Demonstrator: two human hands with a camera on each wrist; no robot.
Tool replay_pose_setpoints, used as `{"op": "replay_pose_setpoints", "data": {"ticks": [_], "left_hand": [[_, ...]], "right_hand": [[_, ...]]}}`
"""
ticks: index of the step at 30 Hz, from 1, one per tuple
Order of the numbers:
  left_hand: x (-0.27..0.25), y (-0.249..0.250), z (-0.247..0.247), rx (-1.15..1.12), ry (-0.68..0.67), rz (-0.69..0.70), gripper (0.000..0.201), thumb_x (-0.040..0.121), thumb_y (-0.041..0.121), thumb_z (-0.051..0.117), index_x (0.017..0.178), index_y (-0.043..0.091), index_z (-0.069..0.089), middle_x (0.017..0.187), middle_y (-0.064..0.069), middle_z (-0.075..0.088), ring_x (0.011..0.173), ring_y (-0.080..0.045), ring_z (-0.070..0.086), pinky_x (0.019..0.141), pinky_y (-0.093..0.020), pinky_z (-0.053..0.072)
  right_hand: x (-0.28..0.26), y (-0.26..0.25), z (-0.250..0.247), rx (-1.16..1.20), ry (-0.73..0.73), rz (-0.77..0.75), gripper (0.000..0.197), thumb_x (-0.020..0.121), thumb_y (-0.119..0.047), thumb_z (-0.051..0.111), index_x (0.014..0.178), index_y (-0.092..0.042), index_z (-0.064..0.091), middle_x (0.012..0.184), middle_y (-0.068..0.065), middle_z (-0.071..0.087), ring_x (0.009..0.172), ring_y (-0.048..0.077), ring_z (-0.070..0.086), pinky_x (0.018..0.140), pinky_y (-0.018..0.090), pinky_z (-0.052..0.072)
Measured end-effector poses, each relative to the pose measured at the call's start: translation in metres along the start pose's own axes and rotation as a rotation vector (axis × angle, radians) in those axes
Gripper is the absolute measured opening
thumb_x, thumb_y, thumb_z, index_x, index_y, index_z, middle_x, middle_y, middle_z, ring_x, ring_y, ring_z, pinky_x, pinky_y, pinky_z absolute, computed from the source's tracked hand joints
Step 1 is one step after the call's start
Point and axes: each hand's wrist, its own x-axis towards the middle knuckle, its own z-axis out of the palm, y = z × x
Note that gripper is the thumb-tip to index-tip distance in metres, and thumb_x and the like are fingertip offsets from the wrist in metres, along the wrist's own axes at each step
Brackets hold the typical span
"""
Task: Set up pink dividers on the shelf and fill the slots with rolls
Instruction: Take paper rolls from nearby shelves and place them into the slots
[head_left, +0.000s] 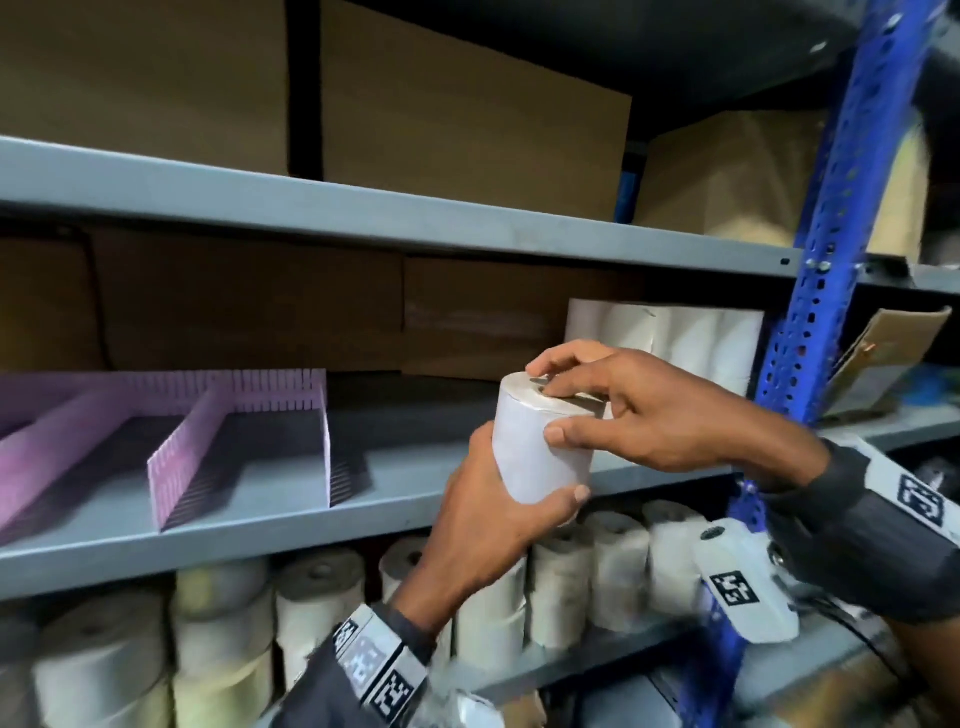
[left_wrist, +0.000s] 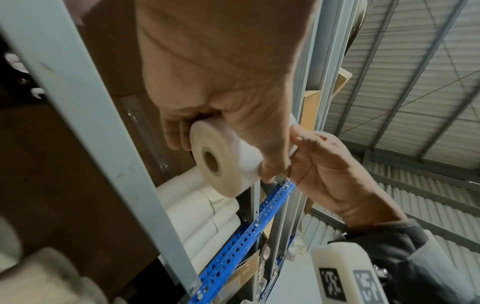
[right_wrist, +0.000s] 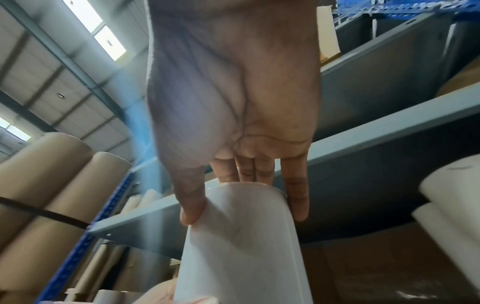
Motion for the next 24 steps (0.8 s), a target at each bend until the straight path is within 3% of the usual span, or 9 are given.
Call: {"op": "replay_pose_setpoints", "data": {"ticks": [2,4,6,7,10,13,18,21,24], "left_hand": [[-0.035,0.006,-0.005,-0.021,0.065,0.01,0.072,0.06,0.062,0.084,0.119,0.061,0.043,0.117,0.033,0.06,0.103,0.007,0.062,0.083,-0.032,0.061],[-0.071,0.008,-0.012,-0.006,0.153,0.033,0.074,0.06,0.058,0.085,0.124,0.053,0.048,0.117,0.029,0.064,0.102,0.004,0.065,0.082,-0.031,0.06],[-0.105,0.012,-0.021,0.02,0.225,0.049,0.074,0.06,0.057,0.084,0.126,0.05,0.051,0.118,0.029,0.065,0.103,0.004,0.066,0.078,-0.023,0.058],[-0.119,0.014,-0.026,0.018,0.245,0.047,0.075,0.061,0.056,0.085,0.128,0.047,0.052,0.119,0.028,0.067,0.104,0.002,0.067,0.078,-0.021,0.058],[-0.16,0.023,-0.047,0.031,0.304,0.031,0.077,0.062,0.057,0.086,0.131,0.04,0.055,0.119,0.02,0.069,0.104,-0.004,0.069,0.078,-0.025,0.059],[-0.196,0.031,-0.074,0.061,0.37,0.029,0.077,0.063,0.059,0.085,0.131,0.037,0.055,0.118,0.018,0.07,0.103,-0.007,0.07,0.074,-0.02,0.057],[-0.244,0.04,-0.122,0.152,0.454,0.03,0.071,0.063,0.061,0.083,0.125,0.045,0.054,0.113,0.022,0.069,0.098,-0.005,0.07,0.068,-0.015,0.055],[-0.269,0.038,-0.154,0.168,0.492,0.018,0.071,0.062,0.057,0.084,0.126,0.045,0.055,0.113,0.017,0.072,0.097,-0.009,0.071,0.07,-0.022,0.058],[-0.294,0.033,-0.19,0.171,0.52,0.001,0.074,0.062,0.055,0.085,0.129,0.045,0.055,0.116,0.011,0.072,0.1,-0.014,0.071,0.072,-0.028,0.059]], "right_hand": [[-0.016,-0.028,0.004,0.027,-0.014,-0.047,0.032,0.089,-0.037,0.07,0.116,-0.02,0.072,0.133,-0.018,0.049,0.073,-0.014,0.056,0.062,0.005,0.04],[-0.029,-0.054,0.012,0.068,-0.028,-0.081,0.037,0.088,-0.038,0.072,0.12,-0.02,0.071,0.133,-0.017,0.05,0.092,-0.018,0.055,0.073,0.006,0.044],[-0.039,-0.079,0.02,0.107,-0.048,-0.101,0.039,0.086,-0.041,0.072,0.121,-0.023,0.071,0.134,-0.02,0.05,0.116,-0.01,0.052,0.094,0.019,0.048],[-0.042,-0.09,0.023,0.129,-0.056,-0.108,0.04,0.085,-0.043,0.073,0.121,-0.025,0.07,0.134,-0.021,0.05,0.12,-0.007,0.05,0.099,0.026,0.049],[-0.049,-0.123,0.03,0.212,-0.079,-0.154,0.04,0.083,-0.047,0.073,0.119,-0.03,0.07,0.136,-0.025,0.049,0.124,-0.009,0.048,0.103,0.029,0.047],[-0.046,-0.157,0.04,0.237,-0.129,-0.233,0.041,0.081,-0.051,0.073,0.119,-0.034,0.068,0.14,-0.025,0.046,0.127,-0.01,0.045,0.106,0.028,0.044],[-0.03,-0.208,0.064,0.29,-0.181,-0.314,0.044,0.078,-0.064,0.068,0.116,-0.041,0.065,0.141,-0.025,0.045,0.128,-0.007,0.044,0.105,0.031,0.046],[-0.018,-0.24,0.081,0.315,-0.226,-0.356,0.047,0.076,-0.068,0.067,0.117,-0.044,0.063,0.141,-0.029,0.041,0.129,-0.007,0.042,0.104,0.029,0.046],[-0.002,-0.277,0.099,0.332,-0.247,-0.404,0.043,0.077,-0.067,0.068,0.115,-0.048,0.062,0.142,-0.031,0.039,0.128,-0.011,0.04,0.102,0.022,0.043]]}}
